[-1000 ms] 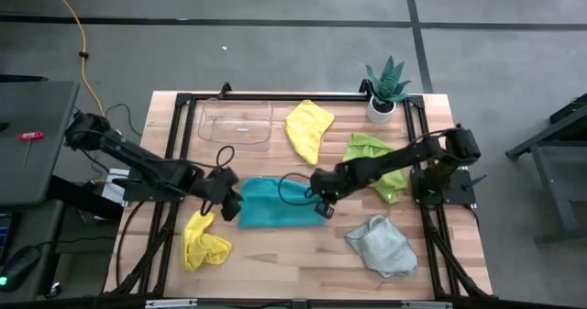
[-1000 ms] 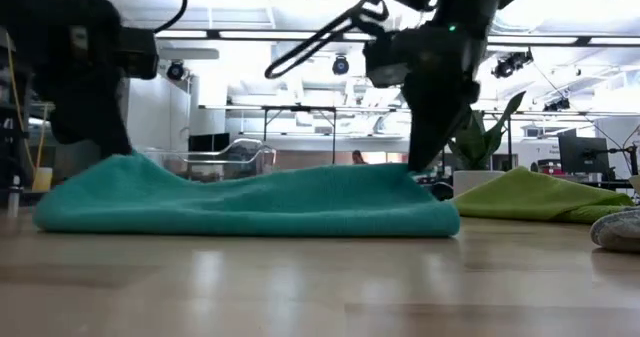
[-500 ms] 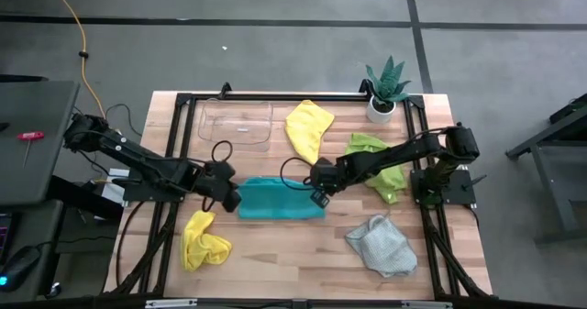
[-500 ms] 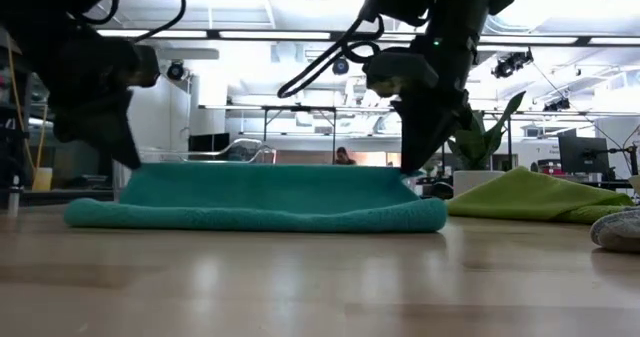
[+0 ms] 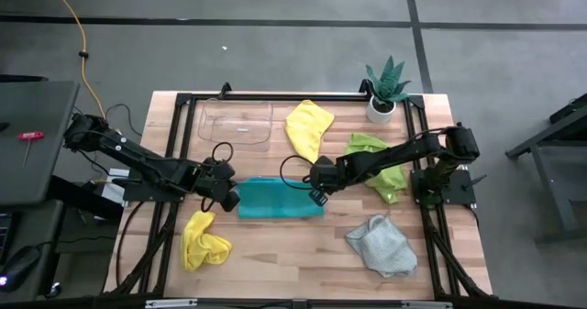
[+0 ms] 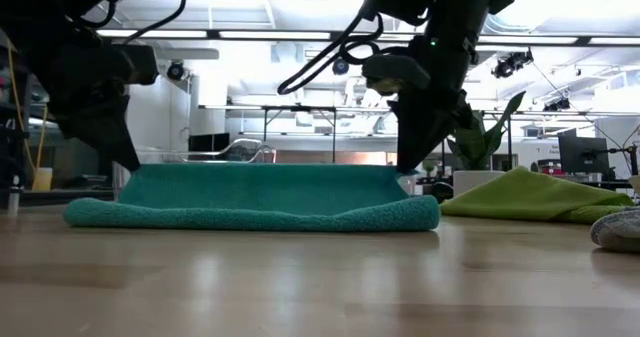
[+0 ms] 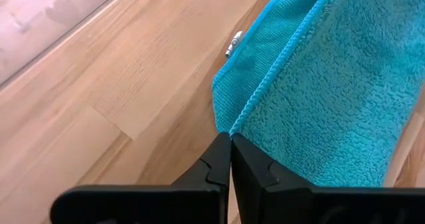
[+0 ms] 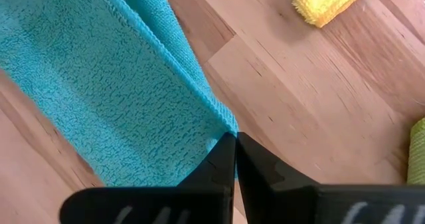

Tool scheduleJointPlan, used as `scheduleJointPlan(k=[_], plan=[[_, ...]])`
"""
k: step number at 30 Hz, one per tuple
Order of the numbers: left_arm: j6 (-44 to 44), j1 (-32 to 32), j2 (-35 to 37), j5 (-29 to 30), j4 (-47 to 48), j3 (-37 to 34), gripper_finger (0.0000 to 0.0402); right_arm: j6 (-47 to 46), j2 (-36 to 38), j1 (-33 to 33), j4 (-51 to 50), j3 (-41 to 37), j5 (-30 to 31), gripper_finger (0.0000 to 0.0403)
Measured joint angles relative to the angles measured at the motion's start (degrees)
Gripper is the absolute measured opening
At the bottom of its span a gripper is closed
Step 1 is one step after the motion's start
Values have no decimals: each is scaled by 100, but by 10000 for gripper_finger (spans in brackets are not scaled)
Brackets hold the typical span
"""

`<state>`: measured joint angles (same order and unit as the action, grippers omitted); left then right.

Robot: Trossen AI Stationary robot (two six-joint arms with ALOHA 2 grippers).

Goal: Fold microfiber towels
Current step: Fold the blue towel

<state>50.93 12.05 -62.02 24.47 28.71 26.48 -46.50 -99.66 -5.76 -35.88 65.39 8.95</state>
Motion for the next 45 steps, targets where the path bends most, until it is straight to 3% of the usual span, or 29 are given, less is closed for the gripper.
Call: scheduleJointPlan(k=[14, 22, 30, 33, 37, 40, 45], plan=[[-523, -21, 0, 190, 6, 0, 21, 2, 0, 43, 25, 0, -4, 22], [-855, -277, 59, 127, 6, 1, 48, 62, 0, 243, 9, 0, -41, 89], [-1466, -594, 624, -501, 500, 450, 101, 888, 380, 481, -740, -22, -94, 164], [-1372, -585, 1010, -767, 379, 472, 115, 900, 768, 412, -931, -409, -362, 178], [-904, -373, 1438, -976, 120, 248, 124, 120, 1516, 171, -240, -1586, -999, 181], [-468, -168, 1711, -1165, -757, -128, 125, -860, 2131, -72, 976, -2446, -1202, 181], [92, 20, 1799, -1135, -2144, -780, 125, -2505, 2601, -327, 2942, -3351, -744, 181]])
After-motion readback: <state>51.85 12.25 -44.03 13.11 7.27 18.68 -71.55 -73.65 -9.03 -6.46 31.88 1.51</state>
